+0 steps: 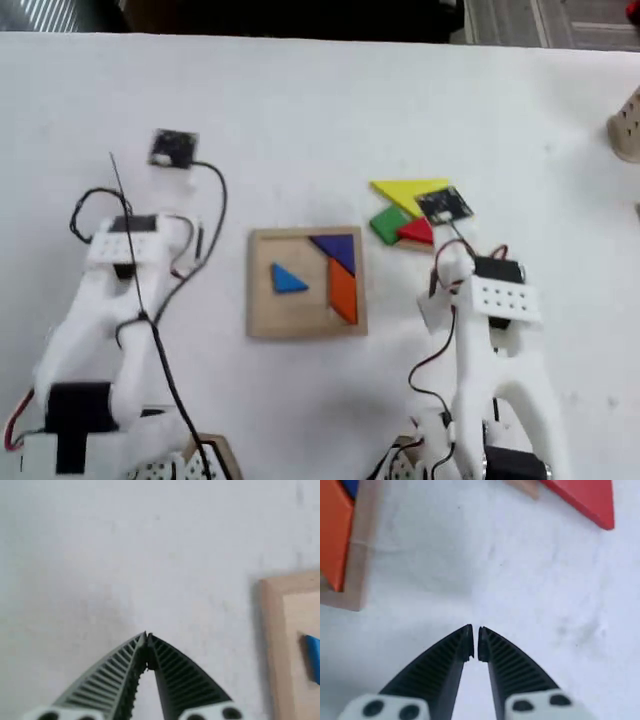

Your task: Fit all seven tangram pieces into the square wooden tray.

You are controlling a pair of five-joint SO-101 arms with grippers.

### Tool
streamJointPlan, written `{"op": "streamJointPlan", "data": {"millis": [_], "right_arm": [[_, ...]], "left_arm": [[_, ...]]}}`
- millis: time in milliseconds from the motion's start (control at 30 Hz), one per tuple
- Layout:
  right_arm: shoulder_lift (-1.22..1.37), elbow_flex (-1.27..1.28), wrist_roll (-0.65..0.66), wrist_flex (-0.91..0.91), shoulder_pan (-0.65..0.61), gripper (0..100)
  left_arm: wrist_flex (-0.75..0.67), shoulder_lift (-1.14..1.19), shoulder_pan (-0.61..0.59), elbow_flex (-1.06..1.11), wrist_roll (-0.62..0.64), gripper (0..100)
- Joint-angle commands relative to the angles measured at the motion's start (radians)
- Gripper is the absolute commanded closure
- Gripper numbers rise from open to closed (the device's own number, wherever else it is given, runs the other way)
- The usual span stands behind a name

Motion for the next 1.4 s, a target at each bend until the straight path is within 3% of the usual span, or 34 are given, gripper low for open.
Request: {"op": "streamJointPlan", "data": {"millis": [0, 333, 467, 767, 1367], "right_arm": [[-0.048, 0.103, 0.012, -0.122, 0.093, 98.1], [-0.059, 0.138, 0.021, -0.148, 0.165, 98.1], [-0.059, 0.157, 0.021, -0.193, 0.17, 98.1], [-0.059, 0.158, 0.021, -0.193, 0.163, 98.1], [-0.059, 0.167, 0.072, -0.194, 0.162, 98.1]], "left_arm": [[0.012, -0.228, 0.104, 0.101, -0.038, 98], [0.017, -0.479, 0.527, 0.238, -0.025, 98], [0.04, -0.43, 0.648, 0.235, 0.12, 98], [0.063, -0.222, 0.661, 0.203, 0.138, 98], [0.08, 0.18, 0.628, -0.118, 0.146, 98]]}}
